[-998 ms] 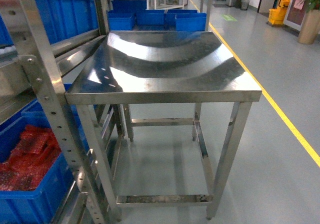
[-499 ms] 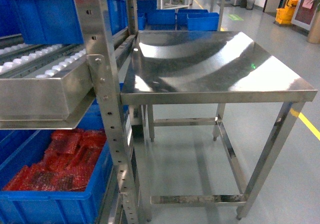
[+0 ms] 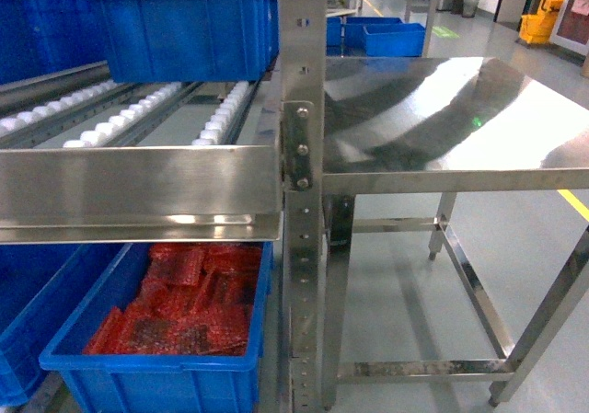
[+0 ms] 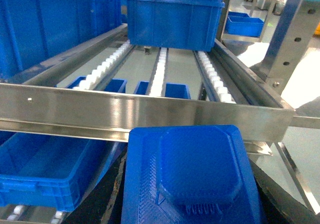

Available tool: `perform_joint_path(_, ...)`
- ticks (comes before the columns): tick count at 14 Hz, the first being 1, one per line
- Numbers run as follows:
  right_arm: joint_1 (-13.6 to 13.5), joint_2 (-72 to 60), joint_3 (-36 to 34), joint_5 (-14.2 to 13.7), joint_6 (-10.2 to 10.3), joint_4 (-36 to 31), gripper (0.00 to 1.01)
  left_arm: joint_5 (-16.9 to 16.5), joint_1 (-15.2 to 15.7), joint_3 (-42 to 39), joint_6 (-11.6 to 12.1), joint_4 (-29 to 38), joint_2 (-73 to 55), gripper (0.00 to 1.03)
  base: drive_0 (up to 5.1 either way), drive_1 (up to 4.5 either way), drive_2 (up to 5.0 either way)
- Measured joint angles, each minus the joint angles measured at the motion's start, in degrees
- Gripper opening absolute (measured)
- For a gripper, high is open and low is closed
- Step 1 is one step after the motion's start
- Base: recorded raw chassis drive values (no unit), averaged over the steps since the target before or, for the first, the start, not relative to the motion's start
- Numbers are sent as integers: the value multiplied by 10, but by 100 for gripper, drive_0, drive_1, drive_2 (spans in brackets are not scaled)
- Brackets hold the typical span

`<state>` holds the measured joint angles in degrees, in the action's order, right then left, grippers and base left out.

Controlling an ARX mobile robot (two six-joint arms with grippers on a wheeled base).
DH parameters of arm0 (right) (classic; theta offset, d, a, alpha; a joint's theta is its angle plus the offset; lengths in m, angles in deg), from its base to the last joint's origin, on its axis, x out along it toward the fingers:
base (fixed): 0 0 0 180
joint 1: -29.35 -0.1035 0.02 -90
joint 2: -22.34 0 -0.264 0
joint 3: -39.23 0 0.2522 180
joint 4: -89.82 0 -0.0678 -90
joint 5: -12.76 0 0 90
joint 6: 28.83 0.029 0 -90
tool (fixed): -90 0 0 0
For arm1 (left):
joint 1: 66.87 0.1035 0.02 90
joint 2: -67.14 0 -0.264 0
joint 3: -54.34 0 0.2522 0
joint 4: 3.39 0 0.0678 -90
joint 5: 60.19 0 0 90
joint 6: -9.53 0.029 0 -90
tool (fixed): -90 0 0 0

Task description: Pick blue part to blue bin on bottom shelf

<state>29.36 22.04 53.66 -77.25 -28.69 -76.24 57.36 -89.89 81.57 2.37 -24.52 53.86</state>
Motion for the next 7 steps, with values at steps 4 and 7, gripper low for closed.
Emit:
perform_joint_path(4, 0, 0, 0, 0, 0, 0, 98, 1, 0, 0, 0, -1, -1, 43, -501, 244, 244)
perform_joint_path(7, 0, 0, 0, 0, 0, 1, 98, 0, 0, 0, 0, 0, 0, 43, -503, 242, 242)
